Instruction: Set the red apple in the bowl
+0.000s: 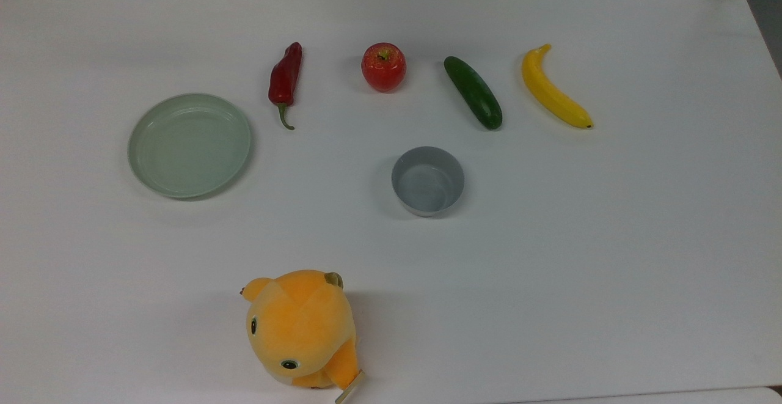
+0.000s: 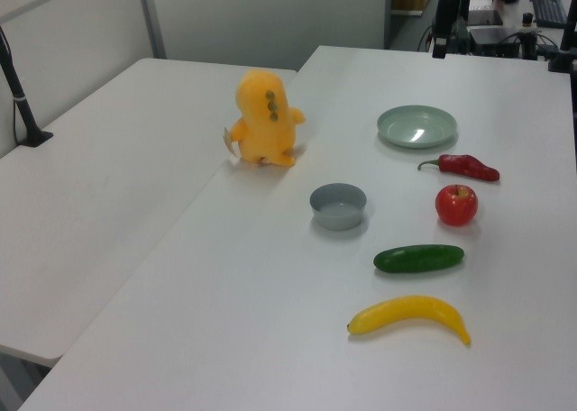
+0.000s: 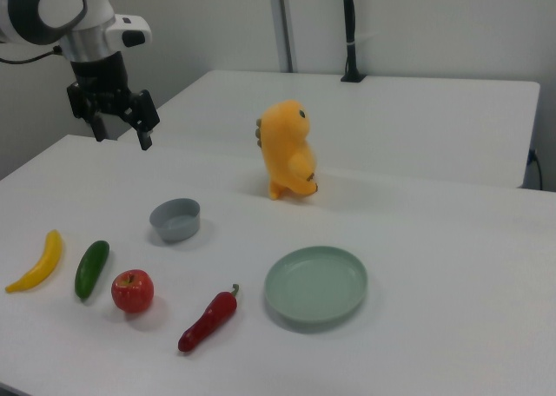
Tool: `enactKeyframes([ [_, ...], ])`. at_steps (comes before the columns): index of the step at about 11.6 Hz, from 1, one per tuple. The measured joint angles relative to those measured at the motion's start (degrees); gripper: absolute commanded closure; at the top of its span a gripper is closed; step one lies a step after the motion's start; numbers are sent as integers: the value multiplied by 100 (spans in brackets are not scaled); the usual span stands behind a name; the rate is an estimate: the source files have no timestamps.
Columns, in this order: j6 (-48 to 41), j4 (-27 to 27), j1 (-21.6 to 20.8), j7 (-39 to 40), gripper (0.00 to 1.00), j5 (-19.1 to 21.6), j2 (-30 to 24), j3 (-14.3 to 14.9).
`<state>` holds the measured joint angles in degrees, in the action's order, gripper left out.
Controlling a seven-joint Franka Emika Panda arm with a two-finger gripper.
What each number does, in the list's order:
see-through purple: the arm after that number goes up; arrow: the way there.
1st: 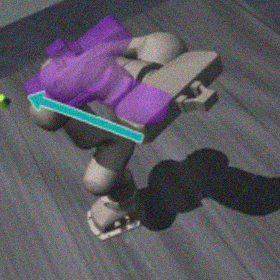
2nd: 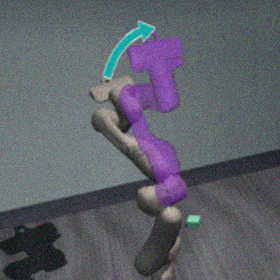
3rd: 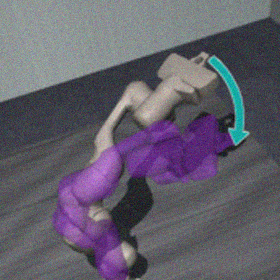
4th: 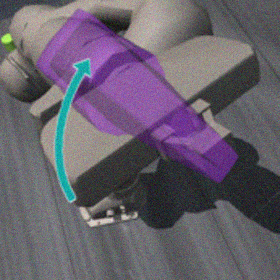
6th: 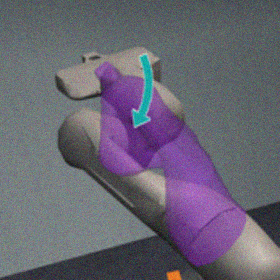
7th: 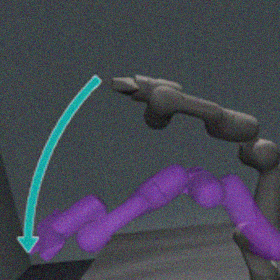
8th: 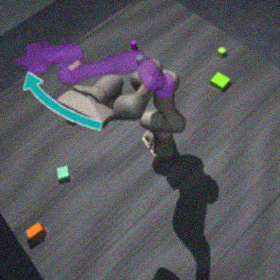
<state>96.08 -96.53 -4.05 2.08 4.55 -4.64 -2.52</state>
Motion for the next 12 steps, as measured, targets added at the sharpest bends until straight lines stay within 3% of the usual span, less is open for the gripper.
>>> enactKeyframes([
  [8,0,-65,-87,5,0,0,26,-27],
  [12,0,-399,-120,5,0,-31,45,-34],
])
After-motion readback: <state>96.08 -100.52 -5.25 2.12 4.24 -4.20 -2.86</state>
